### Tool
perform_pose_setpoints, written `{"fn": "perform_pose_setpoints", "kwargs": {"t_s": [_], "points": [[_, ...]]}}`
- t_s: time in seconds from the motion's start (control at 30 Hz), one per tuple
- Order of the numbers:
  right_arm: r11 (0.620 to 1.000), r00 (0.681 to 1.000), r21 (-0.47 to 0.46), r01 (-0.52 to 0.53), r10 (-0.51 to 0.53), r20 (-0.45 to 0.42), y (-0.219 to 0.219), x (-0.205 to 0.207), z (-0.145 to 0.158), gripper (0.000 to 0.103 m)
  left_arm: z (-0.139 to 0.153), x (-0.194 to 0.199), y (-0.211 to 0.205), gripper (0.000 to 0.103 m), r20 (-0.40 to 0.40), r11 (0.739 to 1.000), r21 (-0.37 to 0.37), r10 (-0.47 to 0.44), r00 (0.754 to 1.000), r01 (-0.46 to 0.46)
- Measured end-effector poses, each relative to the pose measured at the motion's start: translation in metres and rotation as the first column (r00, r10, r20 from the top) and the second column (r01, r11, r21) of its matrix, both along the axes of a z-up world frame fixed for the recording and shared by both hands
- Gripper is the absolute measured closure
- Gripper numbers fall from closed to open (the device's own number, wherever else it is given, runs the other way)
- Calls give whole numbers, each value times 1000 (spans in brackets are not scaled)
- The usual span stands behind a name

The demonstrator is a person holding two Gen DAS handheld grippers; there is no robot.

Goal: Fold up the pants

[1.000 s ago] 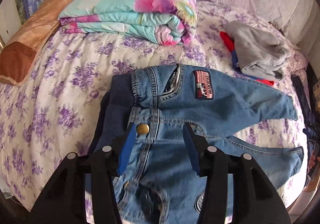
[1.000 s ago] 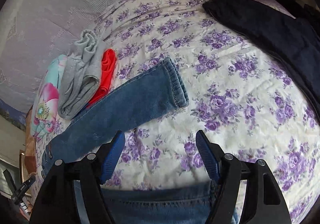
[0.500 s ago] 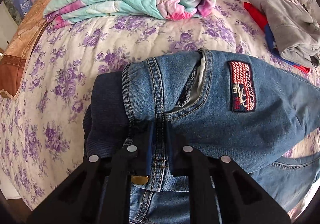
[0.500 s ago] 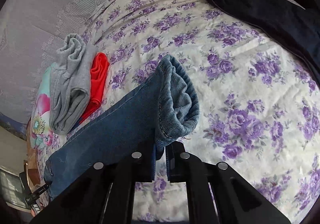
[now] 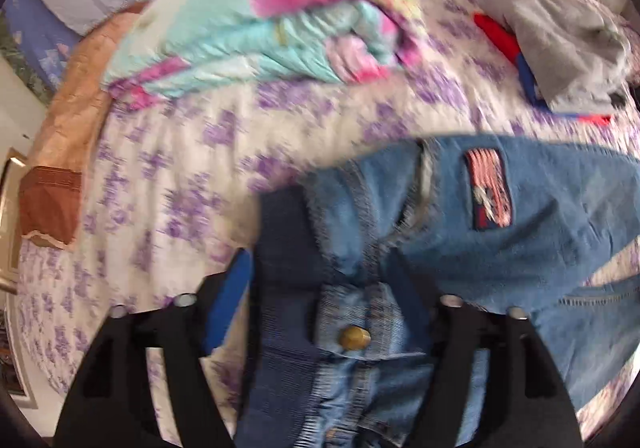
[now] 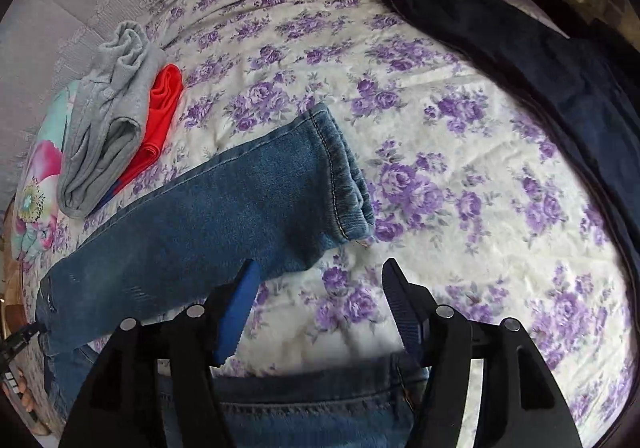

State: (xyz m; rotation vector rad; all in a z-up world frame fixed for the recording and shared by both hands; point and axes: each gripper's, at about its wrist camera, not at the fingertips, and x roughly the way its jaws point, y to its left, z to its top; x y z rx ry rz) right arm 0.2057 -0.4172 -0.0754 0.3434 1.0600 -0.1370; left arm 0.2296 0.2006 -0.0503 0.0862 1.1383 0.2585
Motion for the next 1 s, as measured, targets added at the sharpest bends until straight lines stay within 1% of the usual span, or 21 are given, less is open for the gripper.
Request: {"fn": "perform_pose_setpoints", "kwargs": {"t_s": [0.03,0.07,0.1,0.17,0.23,0.3,0.37,0.47,0.57,0.6,0.63,0.67,0.7,0.73,0.77,0.8,0.83,0.87,0.9,0.97,1.0], "points": [[1000,1000,14,-2,2,24,1,-15,5,29,13,-2,10,15,54,999,26,21,998,-23],[999,999,36,-10,9,35,0,-30,9,28,23,0,18,14,84,999,26,21,996,-23],[998,999,60,-21,18,42,2,-43,10,28,29,5,24,13,90,1000,8,-6,996,5],[996,998,86,-36,32,45,10,-64,9,28,31,23,32,12,67,994,-23,-102,992,104],[996,998,74,-51,48,43,24,-76,8,28,26,42,29,11,28,980,-51,-189,982,190],[996,996,55,-77,75,40,40,-82,9,28,10,57,23,11,-32,956,-127,-271,962,265],[995,994,31,-98,97,45,55,-84,15,28,-8,69,18,11,-83,940,-168,-315,945,298],[992,991,-28,-120,121,59,73,-83,28,28,-36,83,13,11,-155,918,-214,-368,917,333],[983,981,-70,-171,176,75,95,-65,40,28,-61,94,13,11,-203,882,-321,-420,884,345],[976,975,-89,-201,208,80,105,-54,44,28,-70,98,16,14,-217,866,-371,-431,876,334],[964,964,-109,-244,253,85,118,-41,48,28,-80,102,19,20,-230,853,-422,-430,873,309],[944,943,-117,-309,320,92,136,-28,52,28,-87,104,21,29,-236,842,-459,-425,874,285],[914,909,-109,-391,402,107,157,-12,55,28,-87,103,22,39,-216,837,-467,-419,882,284],[871,862,-93,-483,491,126,180,5,59,28,-81,97,18,49,-180,824,-469,-440,880,317],[818,806,-75,-570,575,139,204,22,62,28,-74,91,14,71,-138,808,-466,-468,873,360],[749,736,-52,-661,660,149,231,40,64,28,-66,85,11,72,-97,797,-459,-485,869,393],[665,655,-26,-747,741,148,260,58,64,28,-58,77,8,72,-50,797,-424,-495,868,430],[585,578,-14,-811,804,137,290,73,62,28,-54,72,7,72,-21,794,-402,-505,863,455],[515,510,-23,-857,852,119,319,89,58,28,-51,68,6,72,-4,789,-397,-511,860,468],[395,393,-35,-918,918,56,370,113,44,28,-48,63,5,72,17,786,-389,-516,856,481],[357,356,-32,-934,934,16,389,128,33,28,-46,65,6,72,22,785,-390,-515,857,481]]}}
